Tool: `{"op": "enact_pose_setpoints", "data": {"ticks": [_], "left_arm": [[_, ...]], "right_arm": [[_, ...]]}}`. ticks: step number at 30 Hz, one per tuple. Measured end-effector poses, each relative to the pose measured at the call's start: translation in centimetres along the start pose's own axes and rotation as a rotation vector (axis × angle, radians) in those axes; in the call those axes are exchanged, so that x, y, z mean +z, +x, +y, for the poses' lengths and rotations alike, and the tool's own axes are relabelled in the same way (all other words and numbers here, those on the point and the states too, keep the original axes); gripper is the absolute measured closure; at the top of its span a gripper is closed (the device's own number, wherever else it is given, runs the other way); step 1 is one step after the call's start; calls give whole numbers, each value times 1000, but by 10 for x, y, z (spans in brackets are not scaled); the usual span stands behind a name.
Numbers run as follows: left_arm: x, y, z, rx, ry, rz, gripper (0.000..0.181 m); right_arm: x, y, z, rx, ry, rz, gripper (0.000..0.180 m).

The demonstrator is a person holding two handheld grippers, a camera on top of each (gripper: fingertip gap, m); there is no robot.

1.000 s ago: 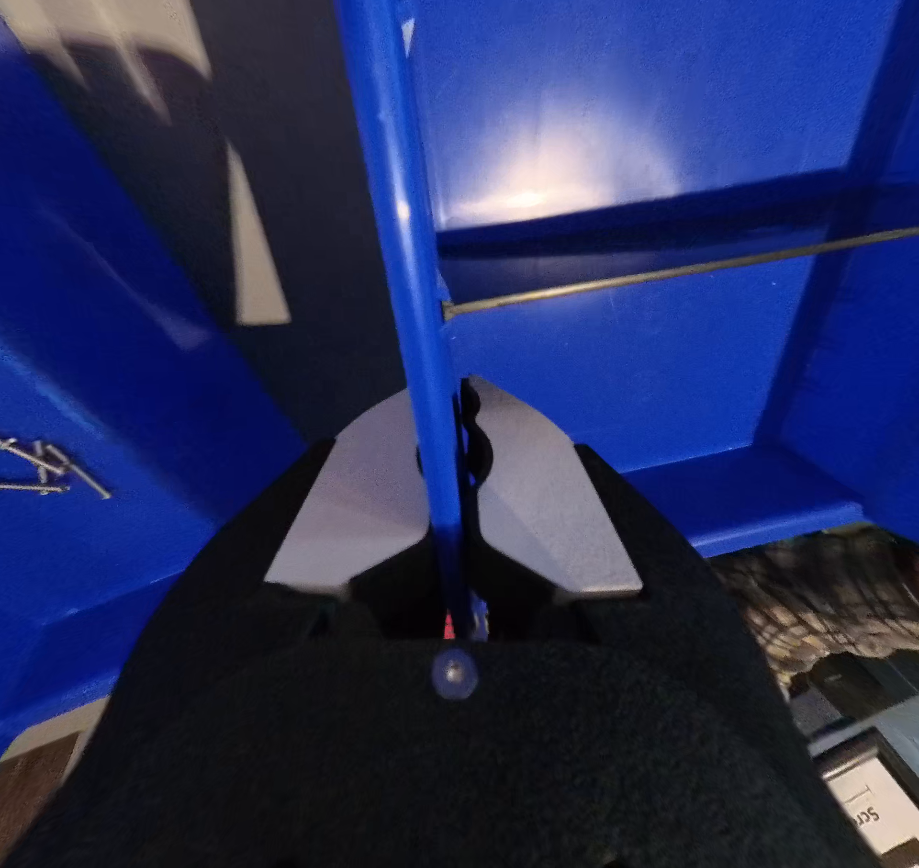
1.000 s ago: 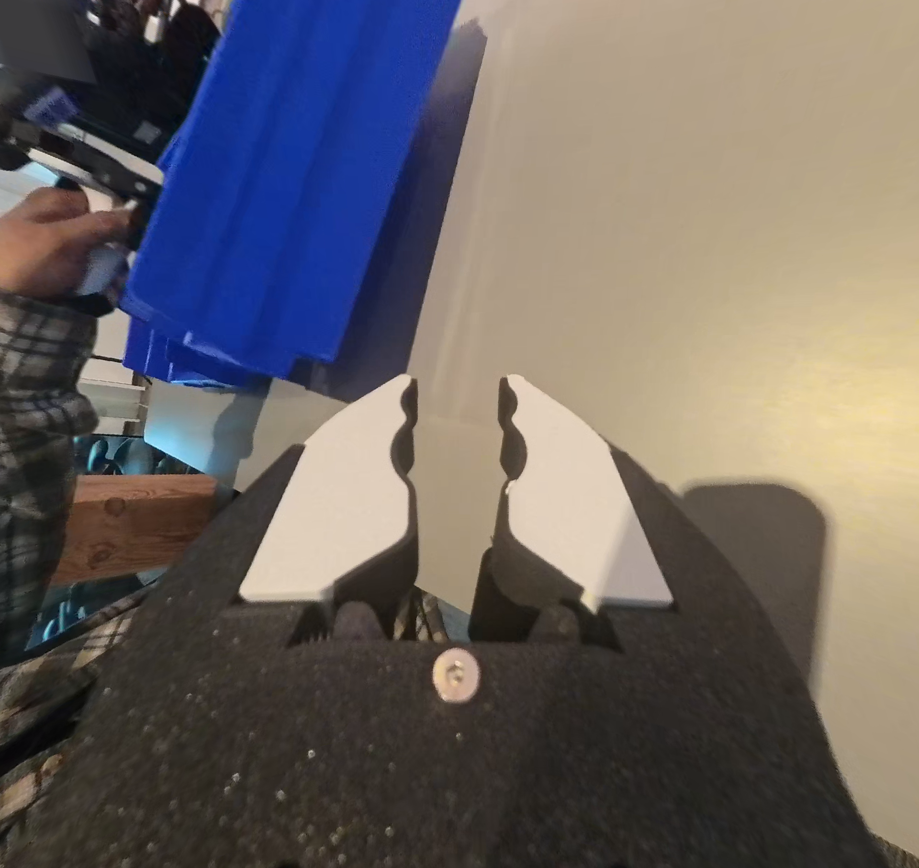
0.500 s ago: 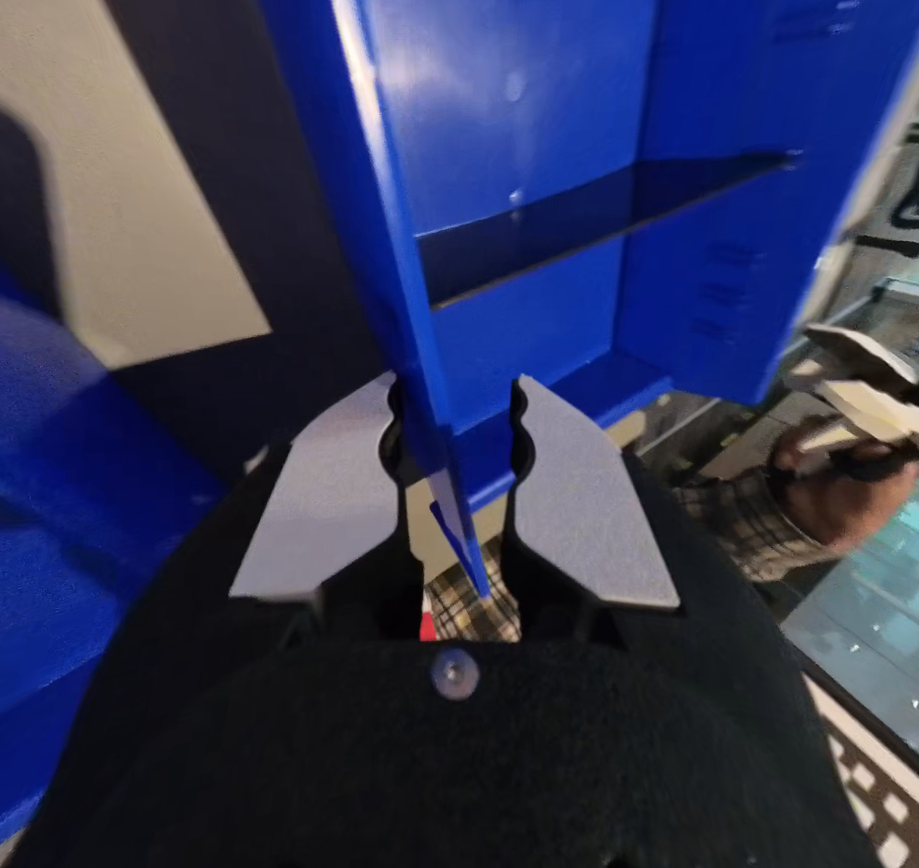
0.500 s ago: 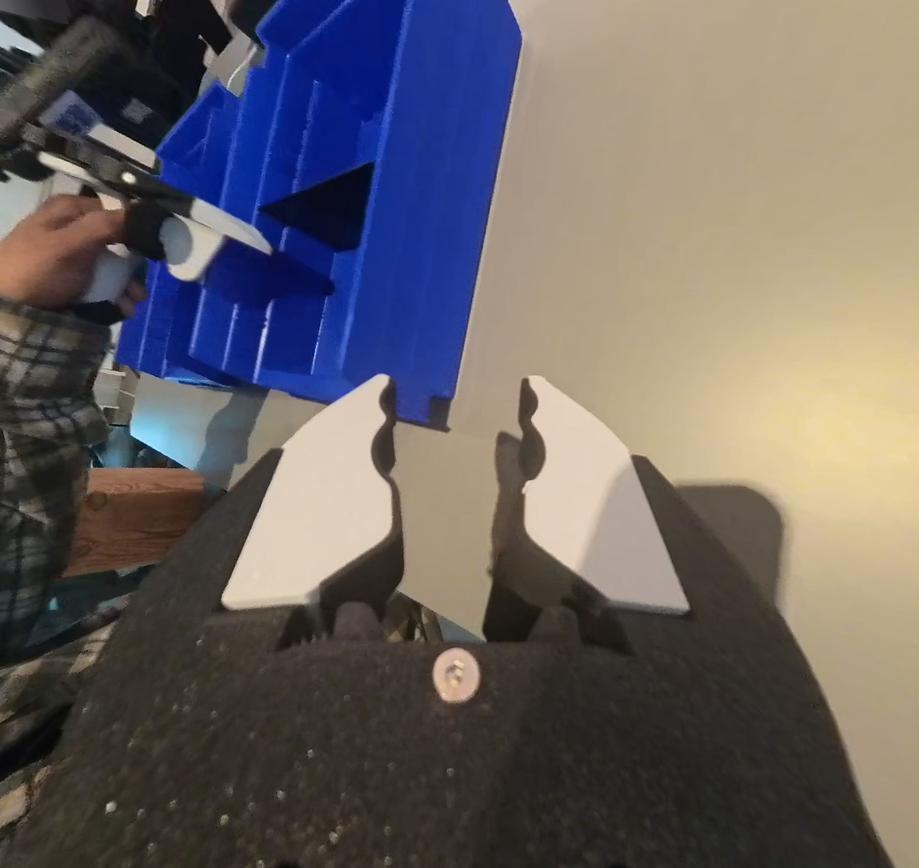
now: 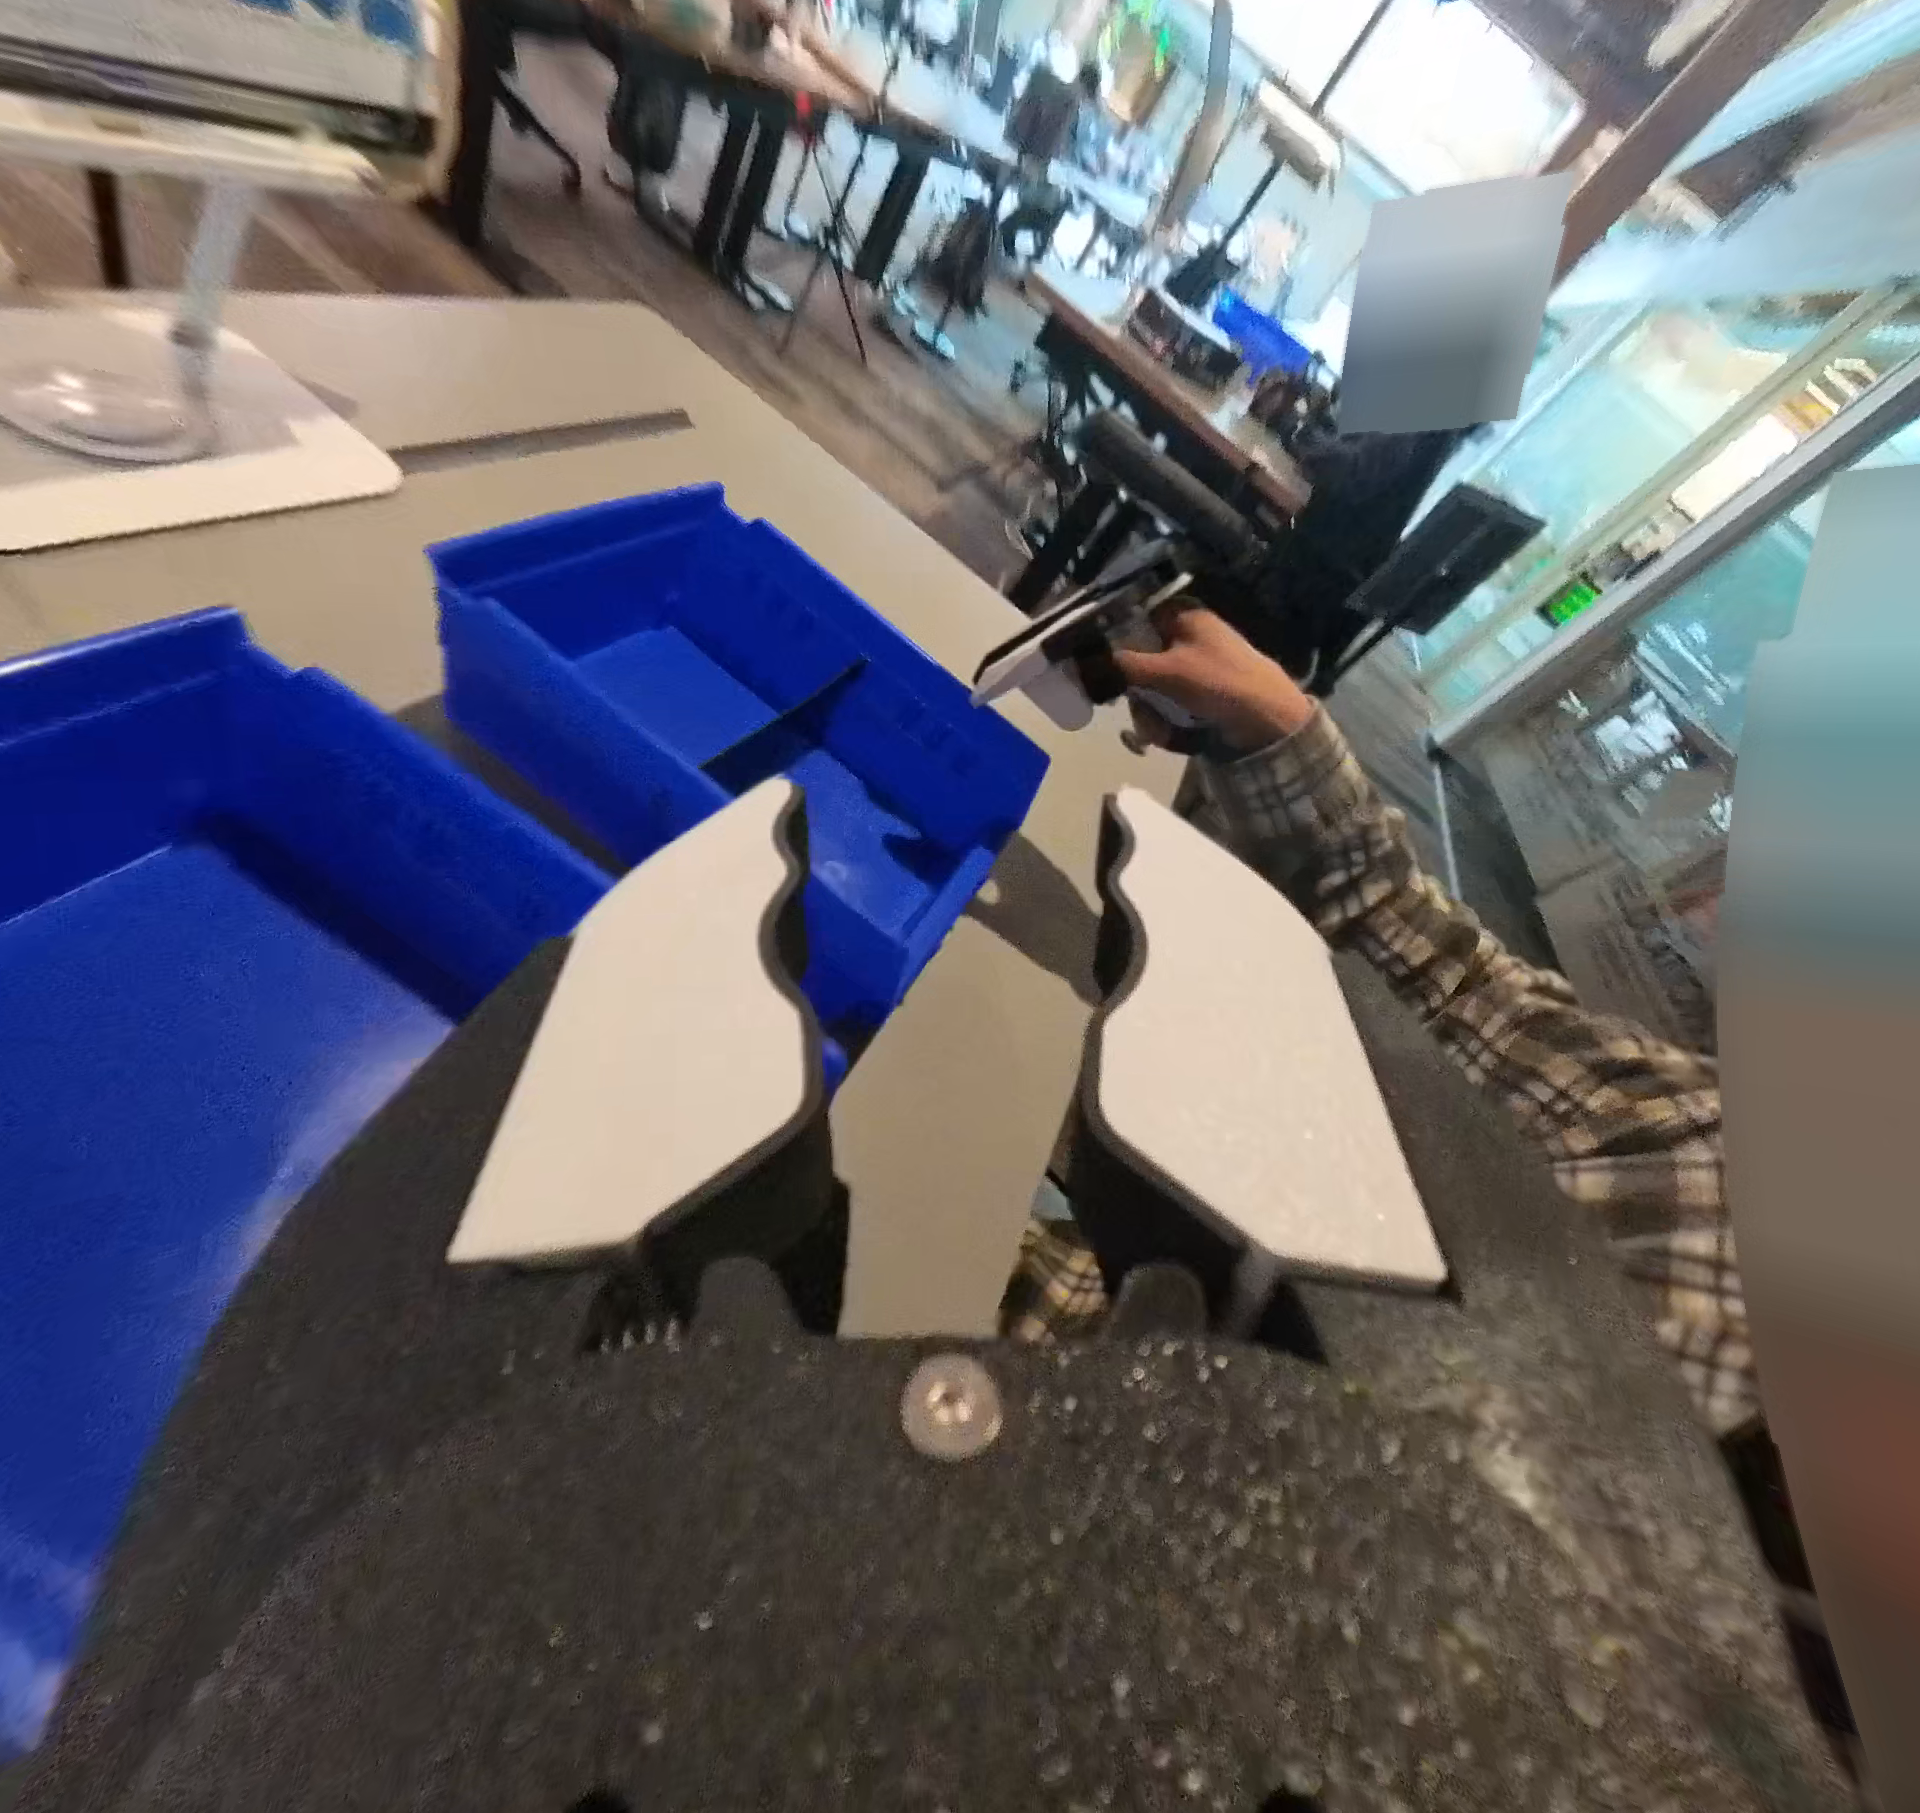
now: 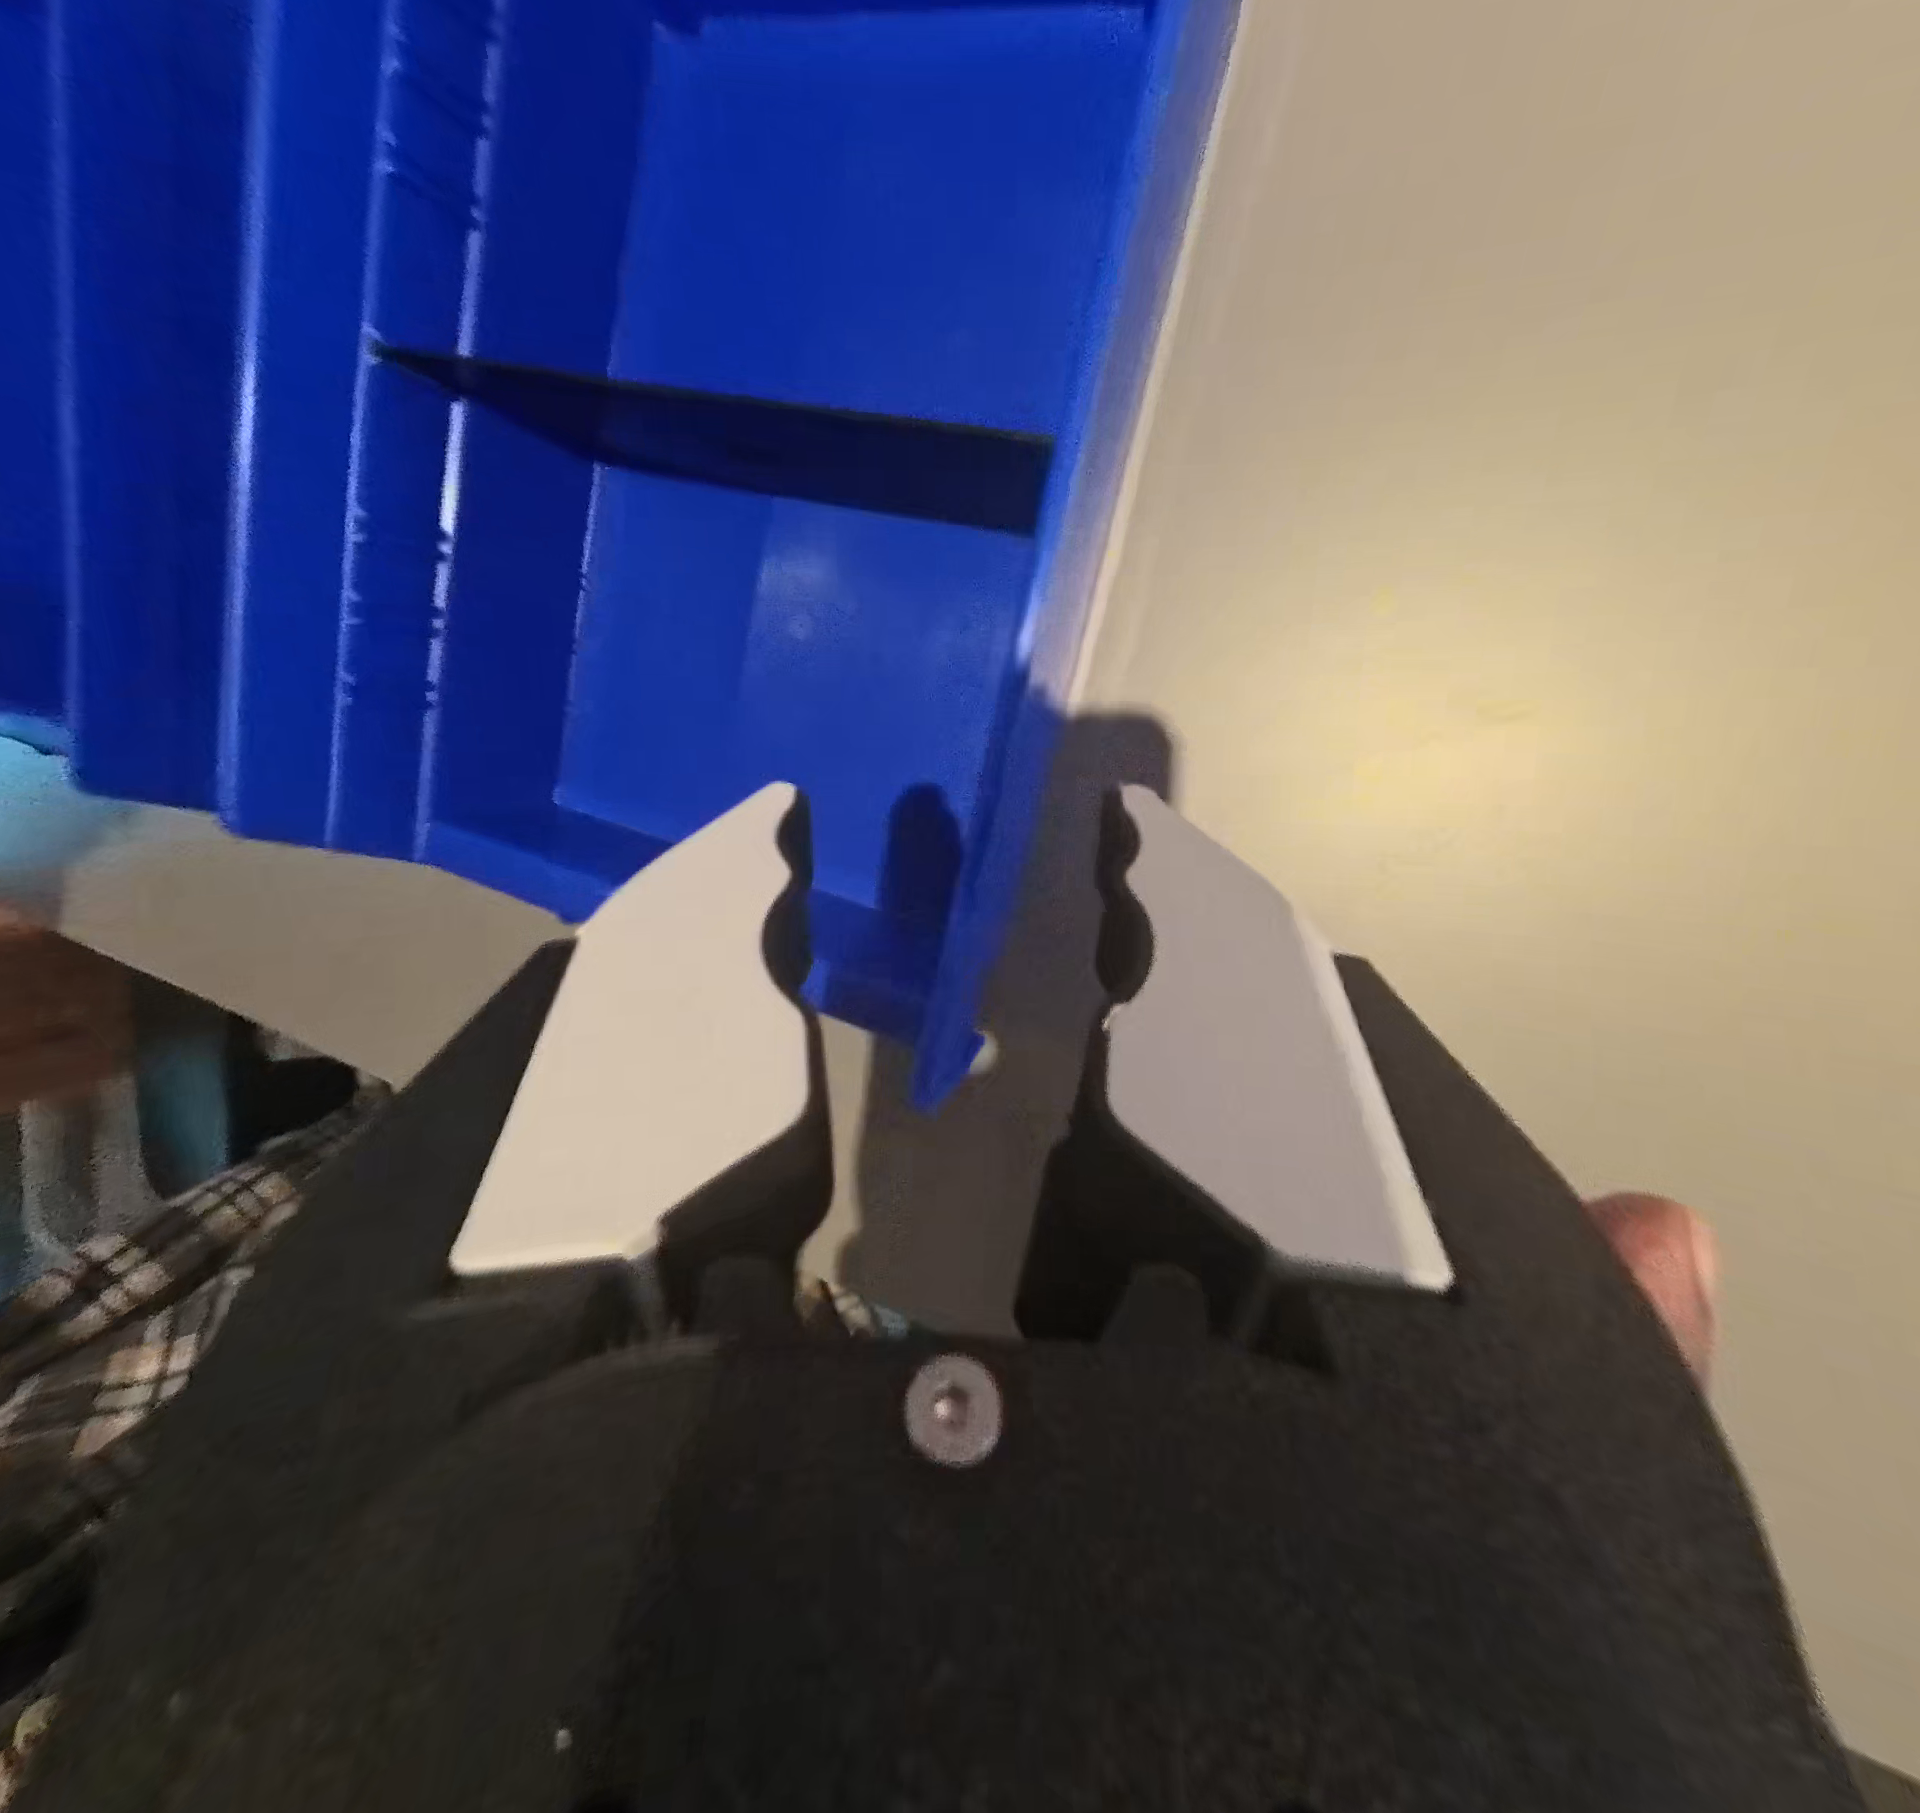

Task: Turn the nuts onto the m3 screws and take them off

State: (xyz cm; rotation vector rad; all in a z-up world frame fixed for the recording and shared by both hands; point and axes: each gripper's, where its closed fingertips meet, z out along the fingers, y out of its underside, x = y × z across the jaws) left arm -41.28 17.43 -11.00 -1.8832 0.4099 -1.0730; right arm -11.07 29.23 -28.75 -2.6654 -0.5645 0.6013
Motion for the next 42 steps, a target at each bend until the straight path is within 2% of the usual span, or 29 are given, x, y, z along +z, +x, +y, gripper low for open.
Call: {"op": "enact_pose_setpoints", "data": {"ticks": [4, 8, 10, 11, 20, 30, 37, 42], "left_arm": [[-64, -12, 33, 30, 180, -19, 123], [-93, -18, 66, 78, 283, -25, 121], [-98, -16, 75, 114, 314, -22, 123], [-99, -14, 78, 133, 327, -14, 124], [-92, 4, 89, 186, 330, 105, 132], [-70, -3, 93, 156, 300, 120, 124], [-55, 2, 79, 187, 344, 125, 124], [-43, -1, 69, 196, 356, 108, 124]], "right_arm": [[23, 3, 2, 9, -103, 88, 132], [42, 11, 17, 42, -245, 156, 142], [49, 14, 25, 50, -314, 173, 164], [53, 15, 27, 52, -338, 169, 173], [39, 60, 27, 114, -373, 211, 174], [-12, 179, 33, 171, -341, 282, 173], [-47, 263, 39, 229, -304, 324, 174], [-60, 304, 40, 236, -275, 319, 174]]}}
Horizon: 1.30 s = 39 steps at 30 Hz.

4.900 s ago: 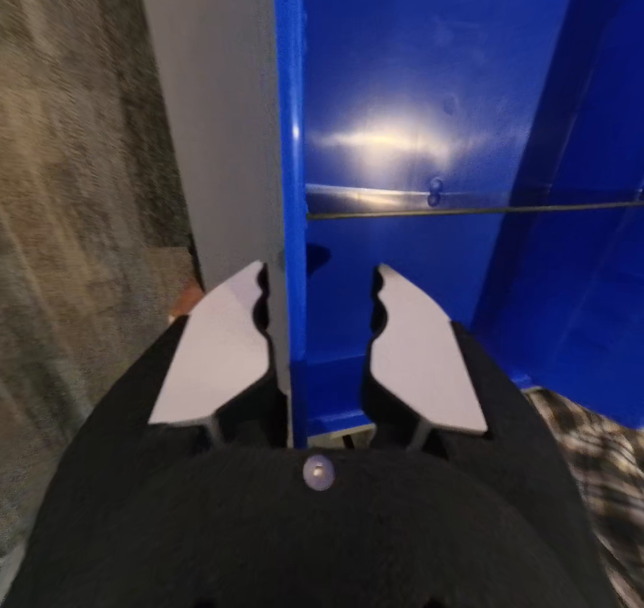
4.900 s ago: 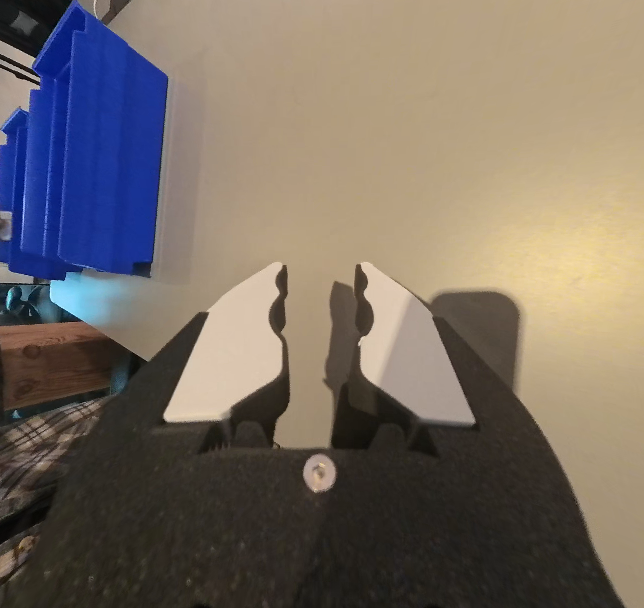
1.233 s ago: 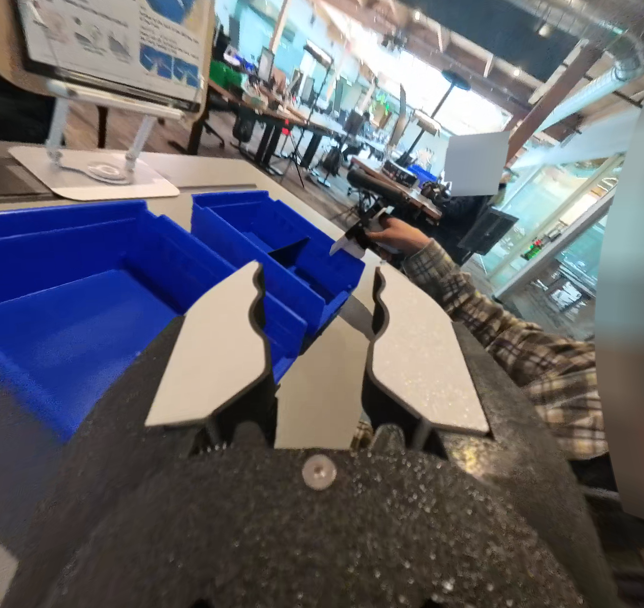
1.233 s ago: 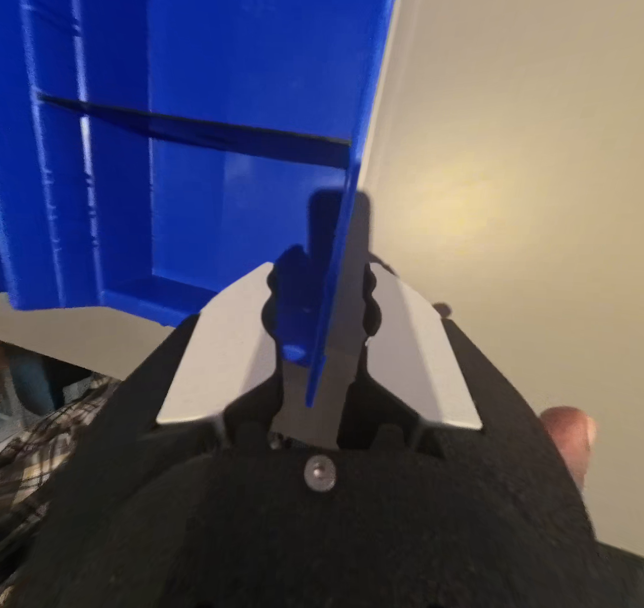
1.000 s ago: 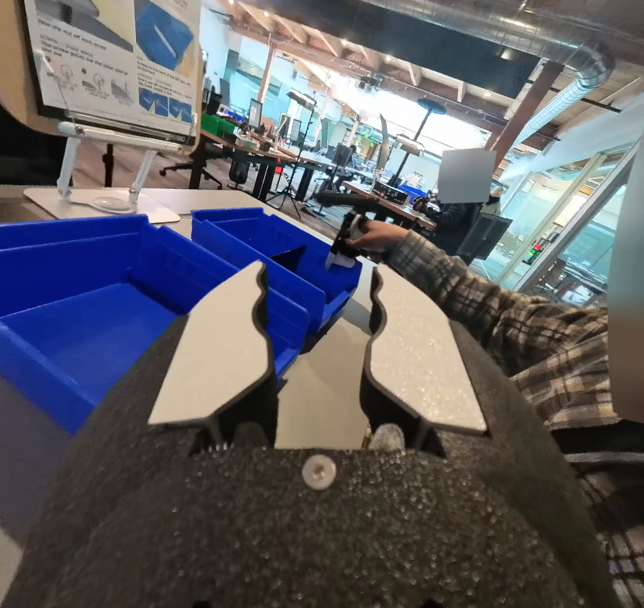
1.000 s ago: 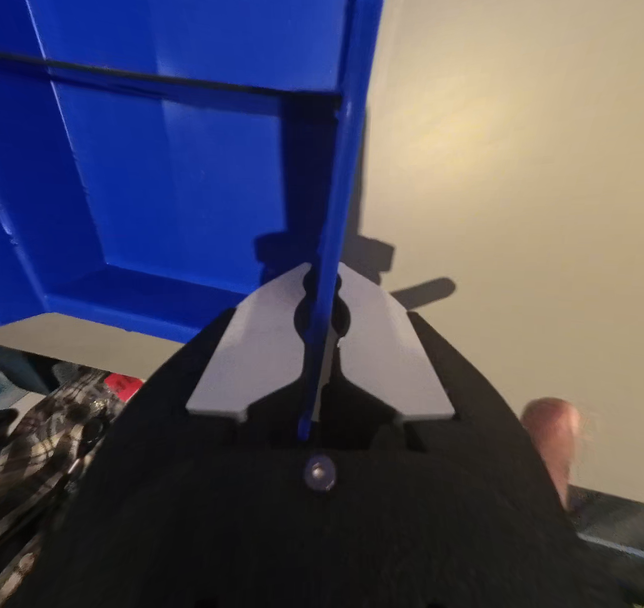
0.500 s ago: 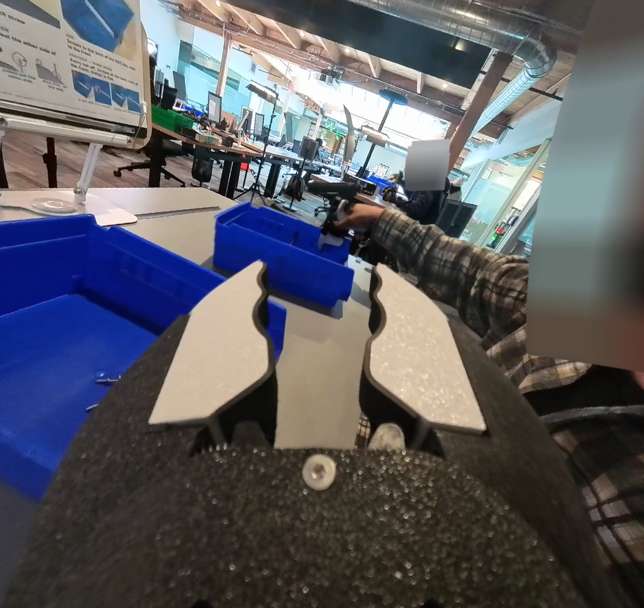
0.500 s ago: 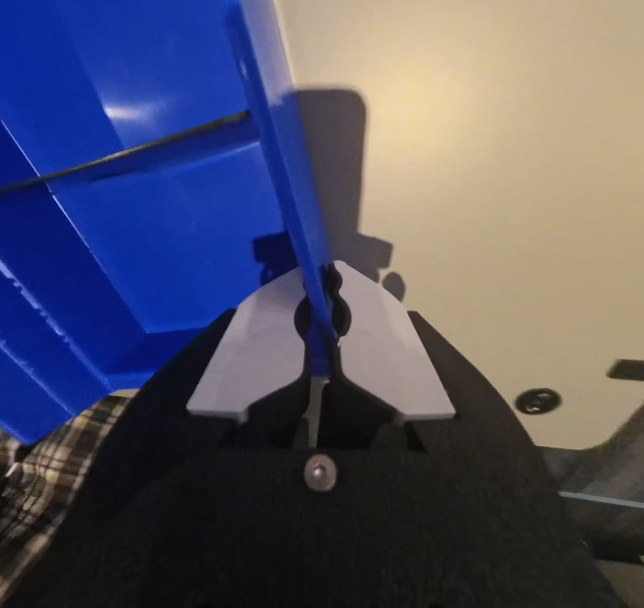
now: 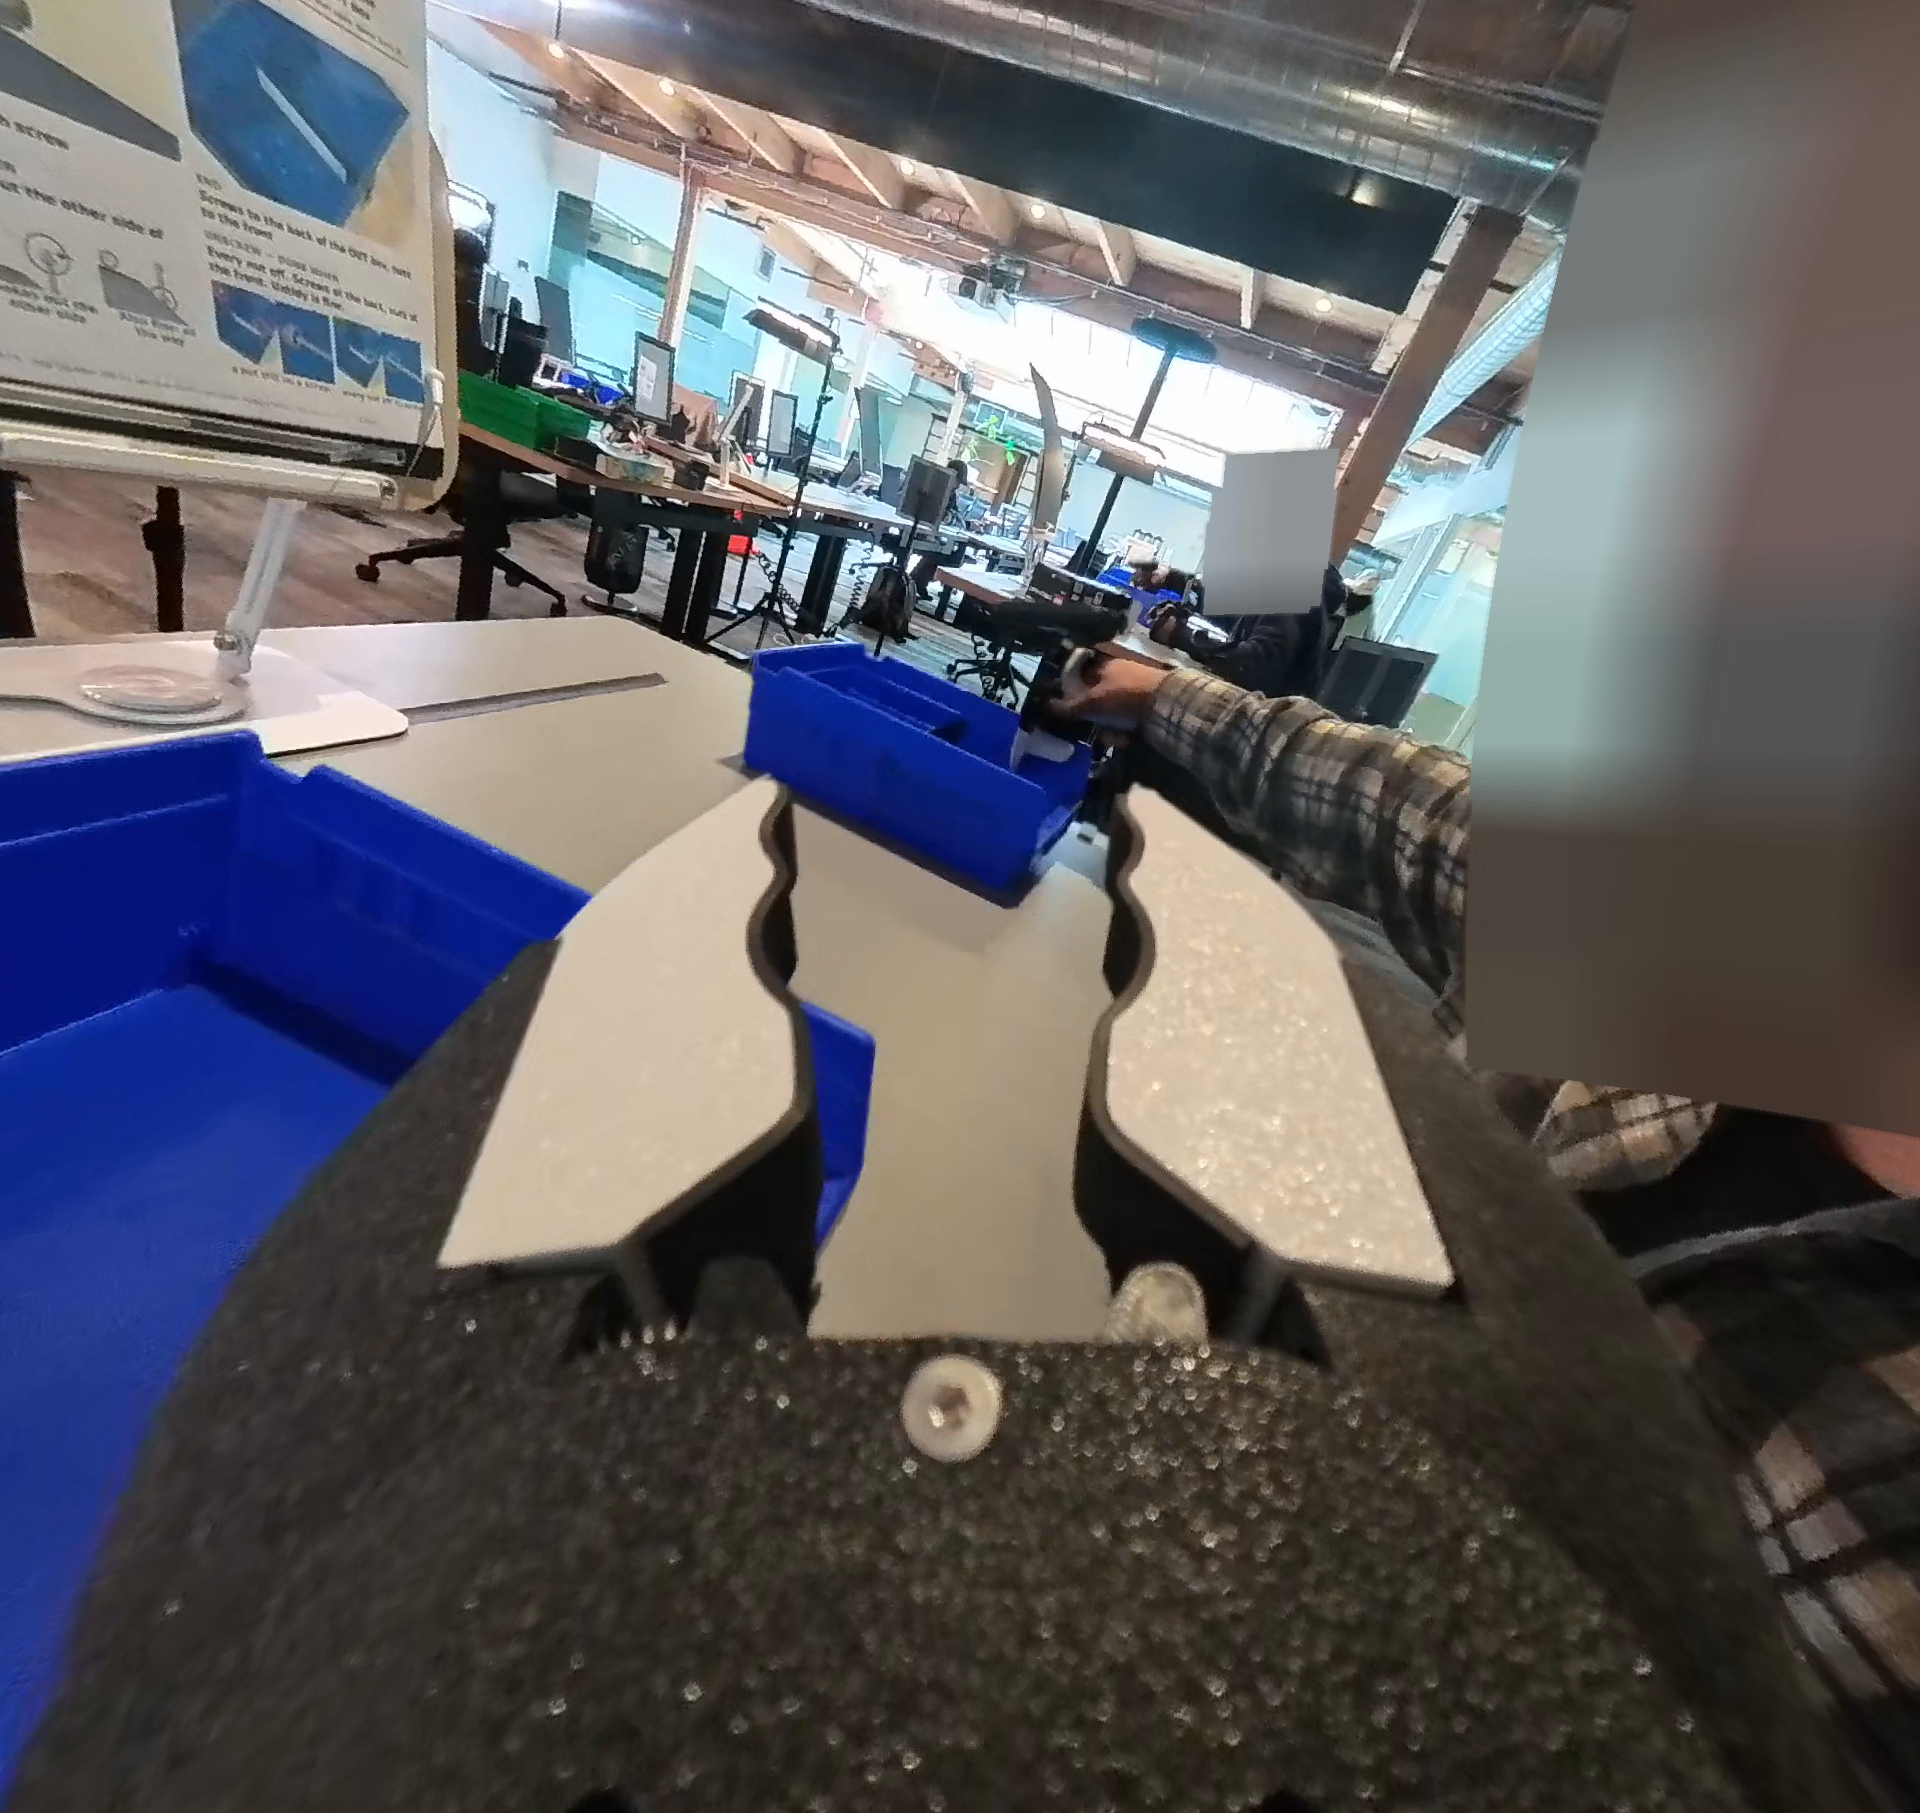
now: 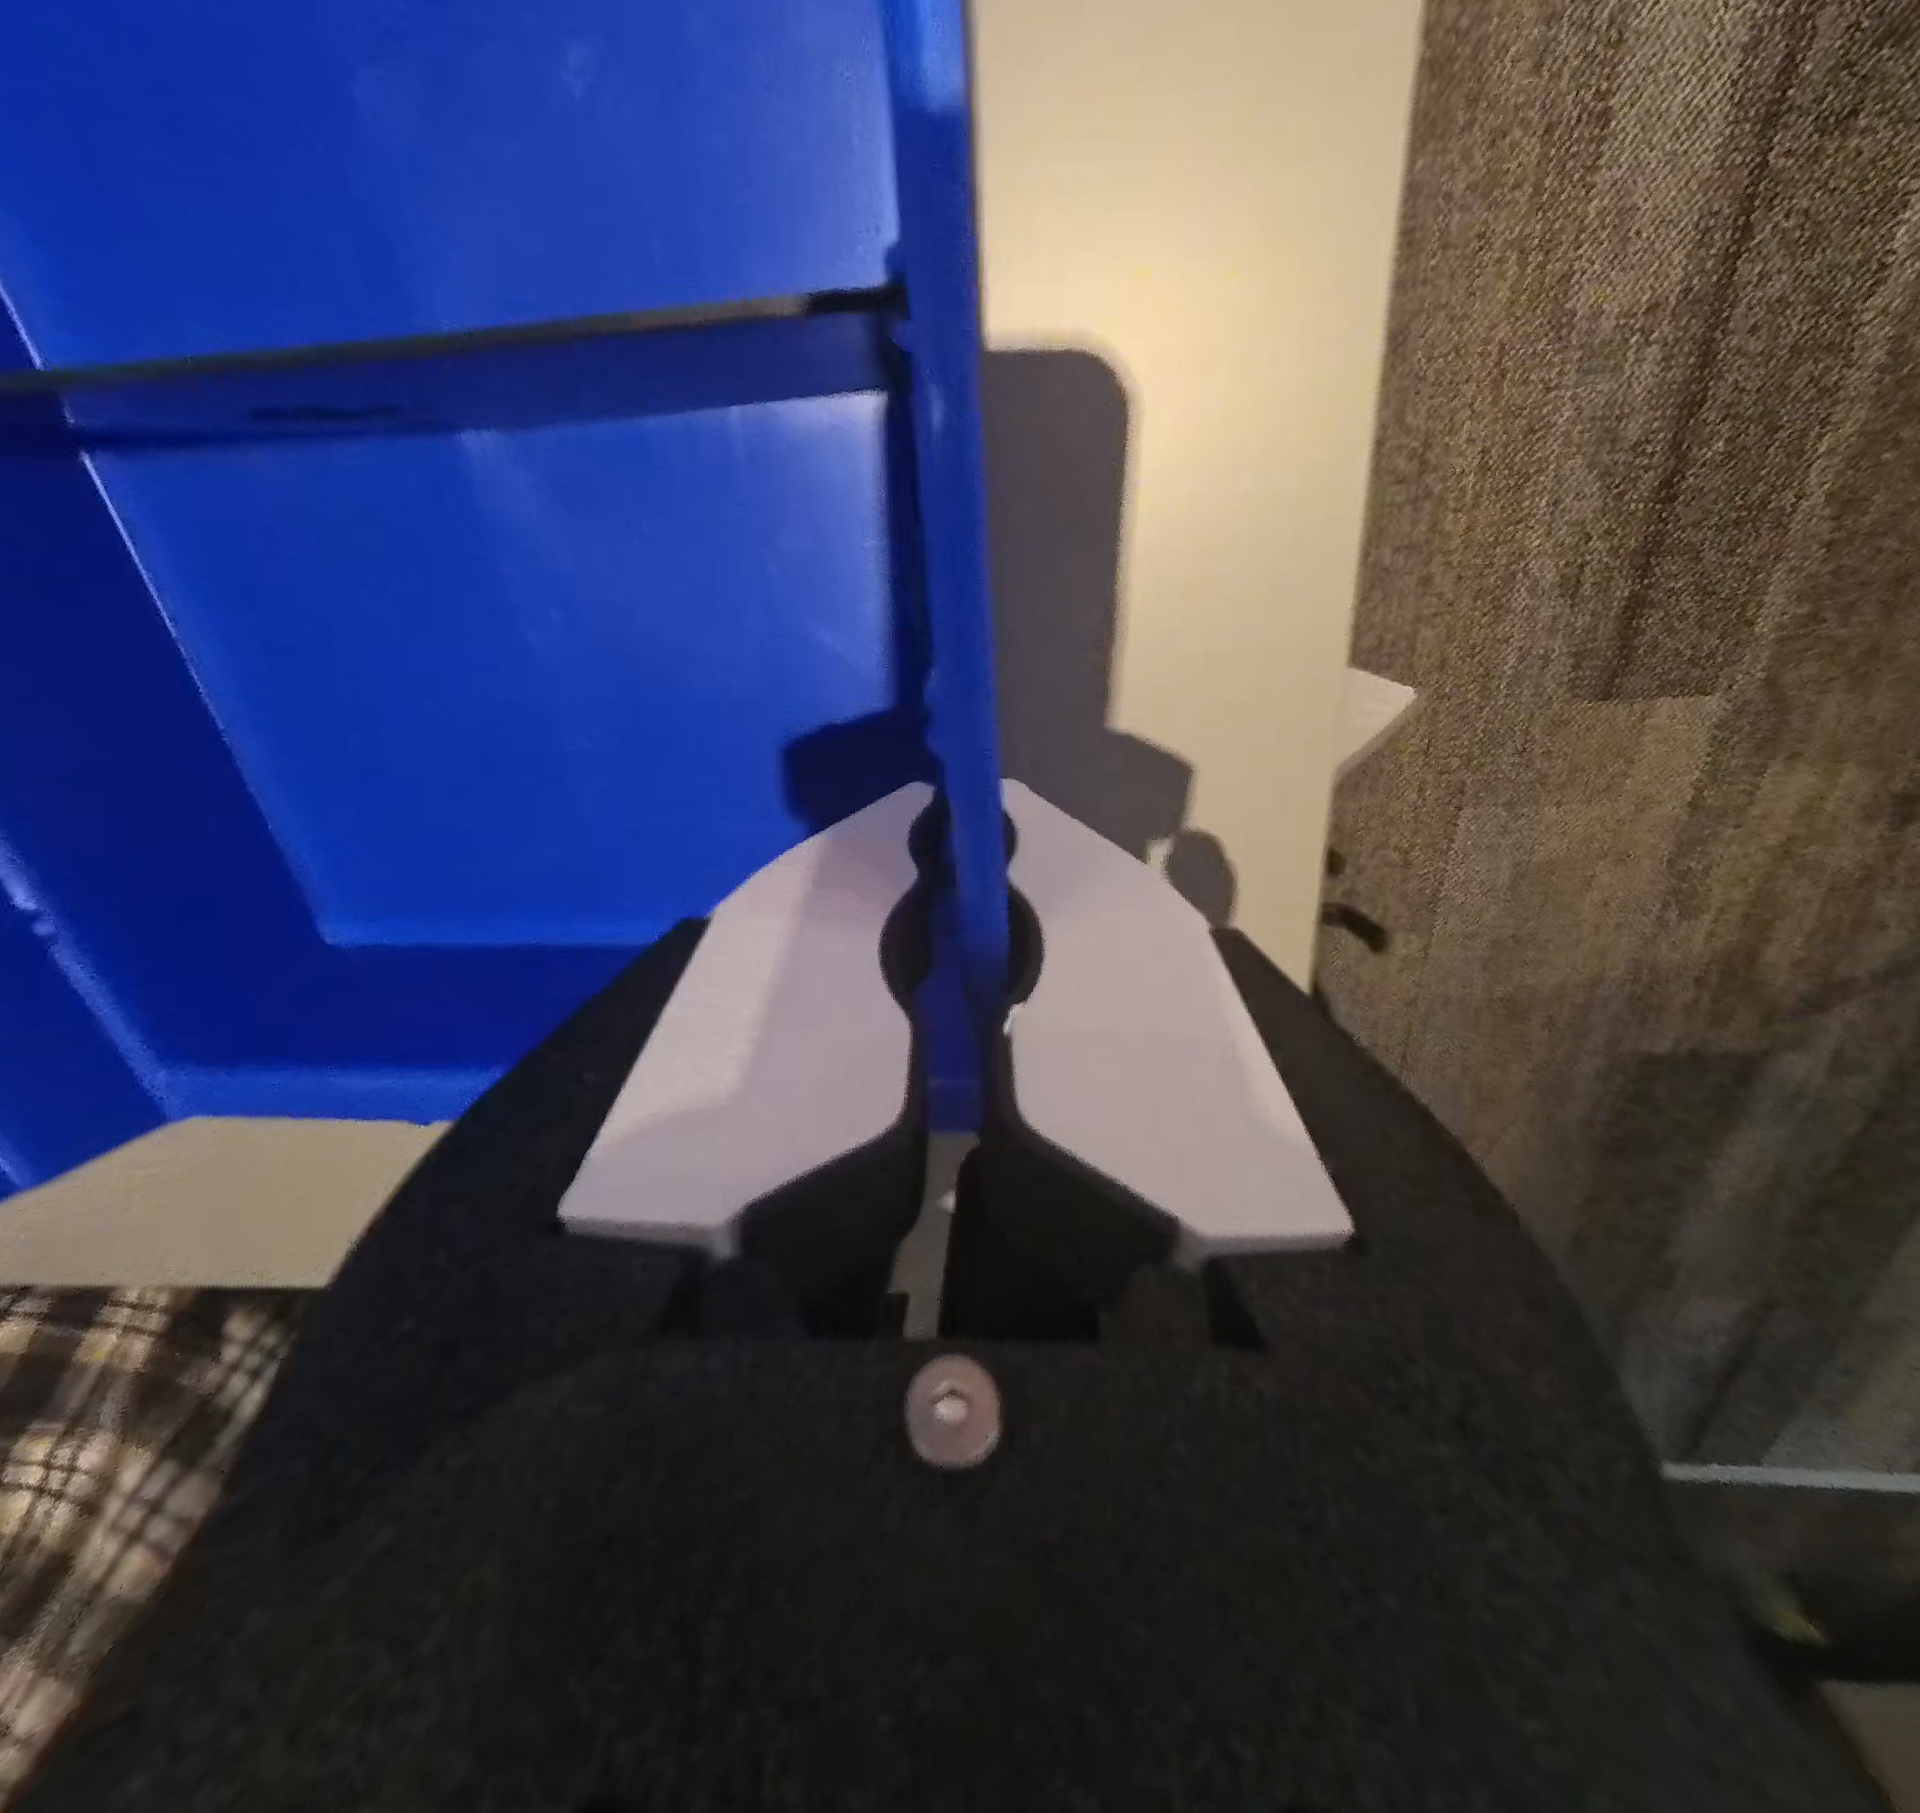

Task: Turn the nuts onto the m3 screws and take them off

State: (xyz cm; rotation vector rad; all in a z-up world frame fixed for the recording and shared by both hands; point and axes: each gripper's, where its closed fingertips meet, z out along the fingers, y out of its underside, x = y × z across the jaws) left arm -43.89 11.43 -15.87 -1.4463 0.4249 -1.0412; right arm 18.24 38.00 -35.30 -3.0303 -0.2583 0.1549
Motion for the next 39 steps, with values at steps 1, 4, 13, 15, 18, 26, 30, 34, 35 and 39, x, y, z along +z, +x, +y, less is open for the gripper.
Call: {"op": "enact_pose_setpoints", "data": {"ticks": [1, 4, 13, 15, 18, 26, 30, 34, 35, 39], "left_arm": [[2, 0, -1, -4, 8, 5, 123], [8, -2, -3, -9, 11, -1, 122], [17, -5, 5, -30, -19, -4, 120], [17, -6, 5, -32, -18, -8, 120], [16, -7, 3, -36, -3, -9, 120], [18, -4, 7, -42, -20, -8, 119], [16, -4, 5, -39, -14, -19, 119], [16, -1, 6, -33, -19, -20, 119], [16, -1, 6, -31, -21, -20, 119], [15, -2, 3, -28, -17, -28, 117]], "right_arm": [[0, 6, -2, -10, 2, 1, 174], [-1, 18, -6, -28, 0, 2, 174], [-2, 32, -8, -58, -25, 7, 174], [-3, 36, -5, -56, -21, 5, 174], [-4, 43, 0, -71, -13, 9, 174], [-5, 51, 2, -100, -3, 13, 174], [-5, 54, 1, -110, -3, 13, 174], [-6, 57, 1, -111, -3, 16, 174], [-6, 57, 1, -108, -2, 14, 174], [-26, 59, -11, -155, 110, 70, 164]]}}
